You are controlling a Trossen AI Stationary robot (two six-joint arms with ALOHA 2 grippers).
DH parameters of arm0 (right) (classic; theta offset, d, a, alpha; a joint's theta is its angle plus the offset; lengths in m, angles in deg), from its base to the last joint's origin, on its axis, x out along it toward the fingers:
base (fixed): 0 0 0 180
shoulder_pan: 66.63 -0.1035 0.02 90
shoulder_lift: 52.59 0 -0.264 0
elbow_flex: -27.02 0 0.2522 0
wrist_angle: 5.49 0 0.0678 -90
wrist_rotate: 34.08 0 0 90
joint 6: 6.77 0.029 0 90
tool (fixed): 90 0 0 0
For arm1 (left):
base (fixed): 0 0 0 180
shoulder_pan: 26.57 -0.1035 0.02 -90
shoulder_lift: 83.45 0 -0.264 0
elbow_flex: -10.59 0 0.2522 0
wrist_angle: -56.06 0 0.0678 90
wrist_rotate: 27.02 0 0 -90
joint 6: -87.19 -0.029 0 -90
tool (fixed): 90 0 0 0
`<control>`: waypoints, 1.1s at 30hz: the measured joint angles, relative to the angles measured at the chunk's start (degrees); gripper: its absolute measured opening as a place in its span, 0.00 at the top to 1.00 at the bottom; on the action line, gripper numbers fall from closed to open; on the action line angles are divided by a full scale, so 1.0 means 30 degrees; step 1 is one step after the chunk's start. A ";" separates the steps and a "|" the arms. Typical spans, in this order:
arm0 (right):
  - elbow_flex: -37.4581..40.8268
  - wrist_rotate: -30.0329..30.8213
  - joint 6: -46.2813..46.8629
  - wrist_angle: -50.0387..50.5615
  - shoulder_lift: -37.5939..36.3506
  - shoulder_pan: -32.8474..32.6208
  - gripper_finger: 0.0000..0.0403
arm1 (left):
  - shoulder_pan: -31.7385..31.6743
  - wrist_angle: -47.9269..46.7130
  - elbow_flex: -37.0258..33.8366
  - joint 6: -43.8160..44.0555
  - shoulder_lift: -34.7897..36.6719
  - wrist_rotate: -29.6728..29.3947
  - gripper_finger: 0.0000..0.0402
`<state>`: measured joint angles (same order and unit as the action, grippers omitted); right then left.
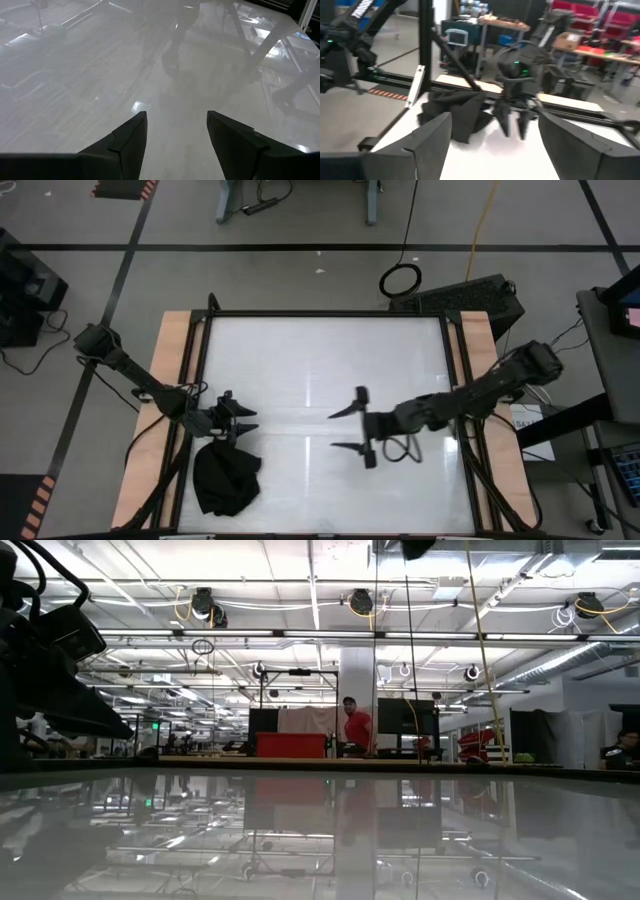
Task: Roll napkin
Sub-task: Roll the black napkin
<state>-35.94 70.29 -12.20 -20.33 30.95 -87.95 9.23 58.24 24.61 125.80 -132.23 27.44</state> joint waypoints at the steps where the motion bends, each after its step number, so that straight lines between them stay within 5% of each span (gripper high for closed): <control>1: -0.0505 -0.0421 0.0030 0.0005 0.0591 0.0074 0.28 | -0.0002 -0.0001 0.0000 -0.0003 0.0003 0.0005 0.47; 6: -0.2966 -0.1913 0.0065 0.0051 0.3759 0.0254 0.28 | 0.0002 -0.0004 0.0000 0.0003 0.0000 0.0005 0.47; 21: -0.9624 -0.1928 0.0735 0.0093 1.2879 0.0317 0.28 | 0.0001 -0.0007 0.0000 -0.0004 -0.0001 0.0001 0.47; 33: -1.4202 -0.3506 0.0749 0.1230 1.7011 0.1984 0.28 | 0.0005 -0.0018 0.0000 0.0003 0.0003 0.0005 0.47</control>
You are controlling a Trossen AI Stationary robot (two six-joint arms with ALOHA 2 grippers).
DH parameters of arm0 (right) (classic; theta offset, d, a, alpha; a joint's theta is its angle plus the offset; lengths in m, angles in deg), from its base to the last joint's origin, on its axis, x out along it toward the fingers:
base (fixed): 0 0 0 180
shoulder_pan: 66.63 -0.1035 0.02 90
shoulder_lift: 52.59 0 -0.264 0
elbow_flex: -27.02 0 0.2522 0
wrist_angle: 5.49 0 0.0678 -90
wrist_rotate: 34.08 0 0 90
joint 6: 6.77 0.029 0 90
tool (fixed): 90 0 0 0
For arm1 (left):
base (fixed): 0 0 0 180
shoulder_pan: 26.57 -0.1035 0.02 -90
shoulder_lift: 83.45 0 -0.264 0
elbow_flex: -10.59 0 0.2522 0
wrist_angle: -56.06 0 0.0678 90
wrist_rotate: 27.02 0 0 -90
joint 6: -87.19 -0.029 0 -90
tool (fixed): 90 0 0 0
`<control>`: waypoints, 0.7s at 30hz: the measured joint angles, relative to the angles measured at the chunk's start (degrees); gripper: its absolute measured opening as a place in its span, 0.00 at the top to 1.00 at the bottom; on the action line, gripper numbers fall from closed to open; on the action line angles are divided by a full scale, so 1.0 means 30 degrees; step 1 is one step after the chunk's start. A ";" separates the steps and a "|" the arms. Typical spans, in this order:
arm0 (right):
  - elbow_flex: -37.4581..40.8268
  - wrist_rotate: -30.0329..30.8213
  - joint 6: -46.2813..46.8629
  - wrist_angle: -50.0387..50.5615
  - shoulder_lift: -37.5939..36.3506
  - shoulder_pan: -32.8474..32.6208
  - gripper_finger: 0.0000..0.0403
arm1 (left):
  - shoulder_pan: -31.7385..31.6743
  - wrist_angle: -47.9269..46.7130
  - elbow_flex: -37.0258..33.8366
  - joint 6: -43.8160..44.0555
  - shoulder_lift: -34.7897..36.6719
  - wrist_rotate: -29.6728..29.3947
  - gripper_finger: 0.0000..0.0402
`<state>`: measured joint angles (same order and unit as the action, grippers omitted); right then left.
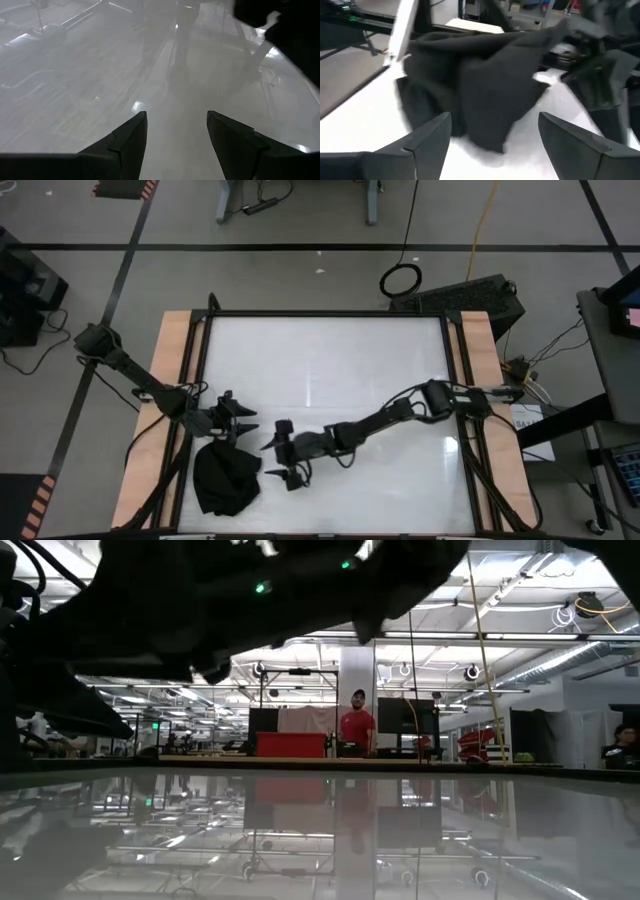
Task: Roll napkin
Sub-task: Roll the black napkin
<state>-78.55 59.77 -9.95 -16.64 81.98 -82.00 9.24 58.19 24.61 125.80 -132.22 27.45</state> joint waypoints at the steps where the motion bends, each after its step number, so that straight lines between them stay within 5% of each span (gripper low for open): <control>1: -0.0391 -0.0243 0.0000 0.0335 0.0185 0.0221 0.28 | -0.0004 -0.0027 0.0000 -0.0007 -0.0007 0.0000 0.47; 9: -0.3056 -0.3227 0.1260 0.1368 0.2000 0.1295 0.28 | -0.0007 -0.0129 0.0000 -0.0003 -0.0002 0.0000 0.47; 21: -0.8011 -0.3295 0.2412 0.1678 0.5845 0.1004 0.36 | -0.0007 -0.0209 0.0000 -0.0007 0.0000 0.0074 0.47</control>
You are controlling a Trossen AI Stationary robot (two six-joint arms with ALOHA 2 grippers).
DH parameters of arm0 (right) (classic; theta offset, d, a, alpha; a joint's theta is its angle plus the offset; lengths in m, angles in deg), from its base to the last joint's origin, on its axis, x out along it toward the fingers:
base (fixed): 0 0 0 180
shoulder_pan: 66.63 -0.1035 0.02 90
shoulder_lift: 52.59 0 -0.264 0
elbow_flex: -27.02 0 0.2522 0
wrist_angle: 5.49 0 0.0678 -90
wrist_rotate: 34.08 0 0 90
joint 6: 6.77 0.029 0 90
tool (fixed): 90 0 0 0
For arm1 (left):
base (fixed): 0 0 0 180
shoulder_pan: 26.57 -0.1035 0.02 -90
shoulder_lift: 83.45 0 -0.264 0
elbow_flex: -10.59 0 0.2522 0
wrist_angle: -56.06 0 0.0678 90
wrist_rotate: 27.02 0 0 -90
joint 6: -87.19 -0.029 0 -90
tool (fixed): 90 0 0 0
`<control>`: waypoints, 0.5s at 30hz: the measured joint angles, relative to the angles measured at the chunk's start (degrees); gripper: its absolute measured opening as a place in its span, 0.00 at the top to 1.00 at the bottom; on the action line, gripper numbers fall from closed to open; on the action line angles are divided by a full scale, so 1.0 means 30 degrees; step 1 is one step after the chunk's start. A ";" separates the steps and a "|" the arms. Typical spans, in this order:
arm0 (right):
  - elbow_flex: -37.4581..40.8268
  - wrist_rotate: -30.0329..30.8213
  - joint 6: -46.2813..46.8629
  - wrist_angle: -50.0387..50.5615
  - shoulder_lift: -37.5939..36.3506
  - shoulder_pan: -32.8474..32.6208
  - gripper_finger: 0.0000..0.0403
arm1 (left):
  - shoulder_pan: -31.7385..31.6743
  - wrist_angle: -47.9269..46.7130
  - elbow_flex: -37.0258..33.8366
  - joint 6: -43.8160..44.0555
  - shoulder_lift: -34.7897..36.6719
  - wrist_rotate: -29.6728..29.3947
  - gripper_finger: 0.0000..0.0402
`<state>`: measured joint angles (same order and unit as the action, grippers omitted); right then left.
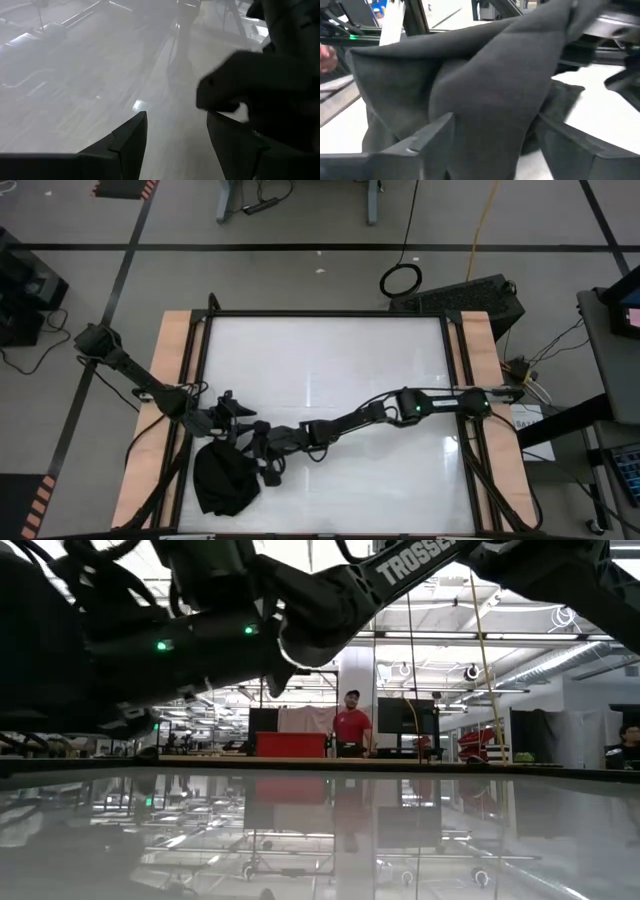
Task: Roll napkin
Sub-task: Roll the black napkin
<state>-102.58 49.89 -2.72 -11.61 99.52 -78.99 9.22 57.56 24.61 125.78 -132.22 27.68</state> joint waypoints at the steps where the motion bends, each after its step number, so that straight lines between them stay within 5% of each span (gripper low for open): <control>1: -0.0069 0.0006 -0.0031 0.0266 0.0024 -0.0046 0.40 | 0.0000 -0.0049 0.0000 0.0007 -0.0007 0.0036 0.47; 8: -0.0331 -0.0123 -0.2382 0.2162 -0.0124 -0.0469 0.91 | 0.0007 0.0011 0.0000 0.0003 -0.0004 0.0043 0.47; 15: -0.0324 0.0000 -0.4203 0.5022 -0.1284 -0.0453 0.99 | 0.0000 0.0010 0.0000 0.0004 0.0000 0.0050 0.47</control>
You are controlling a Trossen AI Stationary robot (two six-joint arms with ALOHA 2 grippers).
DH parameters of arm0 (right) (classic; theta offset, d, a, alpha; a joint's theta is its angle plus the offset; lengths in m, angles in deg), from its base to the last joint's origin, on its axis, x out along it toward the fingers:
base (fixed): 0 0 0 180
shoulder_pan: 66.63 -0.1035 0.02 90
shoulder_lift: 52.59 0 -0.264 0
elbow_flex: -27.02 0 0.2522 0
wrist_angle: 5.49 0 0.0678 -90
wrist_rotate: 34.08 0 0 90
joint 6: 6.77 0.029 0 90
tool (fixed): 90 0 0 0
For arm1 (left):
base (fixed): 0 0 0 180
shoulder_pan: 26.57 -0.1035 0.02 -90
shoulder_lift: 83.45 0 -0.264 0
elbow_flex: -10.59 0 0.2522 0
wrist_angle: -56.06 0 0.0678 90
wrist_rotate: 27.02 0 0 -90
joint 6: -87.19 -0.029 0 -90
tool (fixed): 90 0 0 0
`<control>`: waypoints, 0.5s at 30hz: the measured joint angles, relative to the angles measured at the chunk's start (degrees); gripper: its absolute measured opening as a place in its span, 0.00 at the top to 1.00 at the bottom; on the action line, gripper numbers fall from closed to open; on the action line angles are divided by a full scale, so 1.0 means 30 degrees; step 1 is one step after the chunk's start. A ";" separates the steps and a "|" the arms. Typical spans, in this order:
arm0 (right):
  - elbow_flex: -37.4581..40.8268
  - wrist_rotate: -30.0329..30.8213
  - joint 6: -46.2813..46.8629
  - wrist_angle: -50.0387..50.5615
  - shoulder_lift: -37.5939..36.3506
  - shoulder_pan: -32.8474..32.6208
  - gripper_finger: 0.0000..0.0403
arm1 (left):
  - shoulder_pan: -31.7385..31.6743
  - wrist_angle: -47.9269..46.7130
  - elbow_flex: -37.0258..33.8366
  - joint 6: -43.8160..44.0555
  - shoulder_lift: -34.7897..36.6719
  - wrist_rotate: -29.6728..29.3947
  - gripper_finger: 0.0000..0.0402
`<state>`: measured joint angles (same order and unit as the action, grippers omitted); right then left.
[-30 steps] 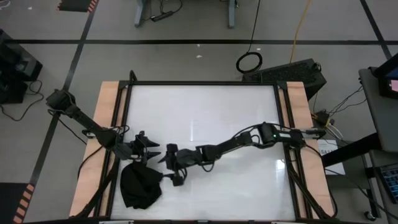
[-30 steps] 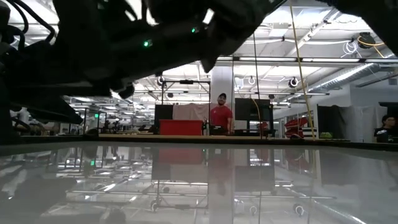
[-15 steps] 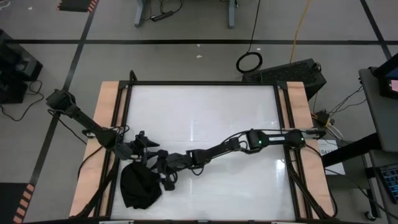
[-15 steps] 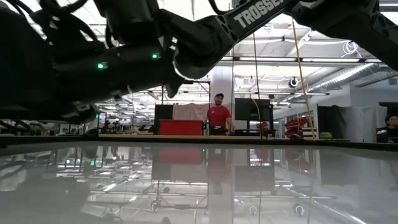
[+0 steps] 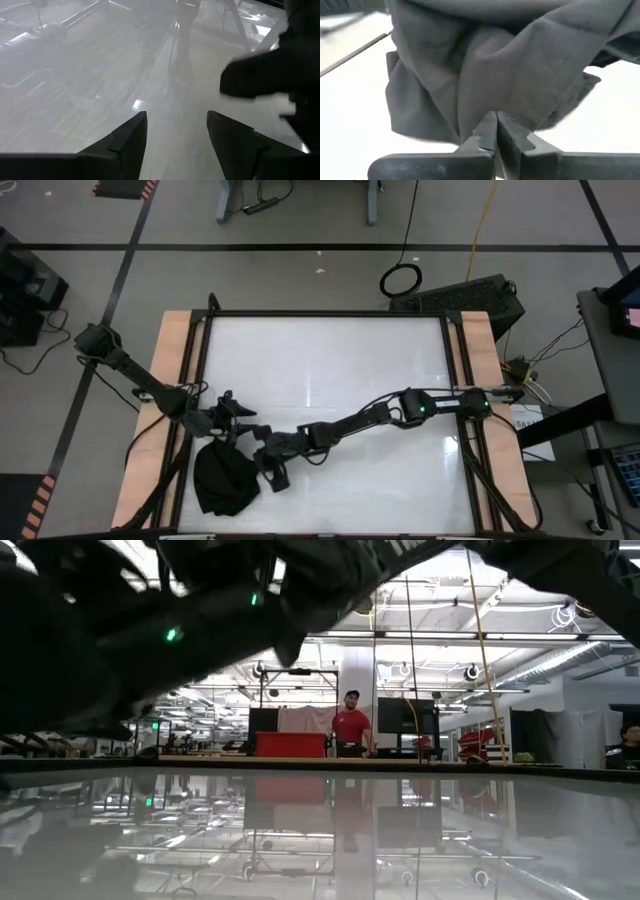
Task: Roll napkin
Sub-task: Roll the black napkin
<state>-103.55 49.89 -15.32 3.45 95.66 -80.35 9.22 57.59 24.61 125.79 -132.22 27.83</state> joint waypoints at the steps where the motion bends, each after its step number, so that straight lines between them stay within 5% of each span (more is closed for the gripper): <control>1: 0.0000 0.0073 -0.0326 0.0748 -0.0395 -0.0010 1.00 | 0.0003 0.0005 0.0000 -0.0001 0.0000 0.0000 0.47; 10: -0.0007 0.2385 -0.2696 0.6885 -0.4789 -0.0535 1.00 | 0.0000 0.0053 0.0000 0.0000 -0.0003 0.0007 0.47; 15: -0.0007 0.2397 -0.1108 0.9551 -0.6533 -0.0719 1.00 | -0.0007 0.0156 0.0000 0.0000 0.0000 0.0007 0.47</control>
<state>-103.57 57.08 -18.65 32.11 76.06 -82.50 9.20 58.06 24.61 125.79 -132.22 27.85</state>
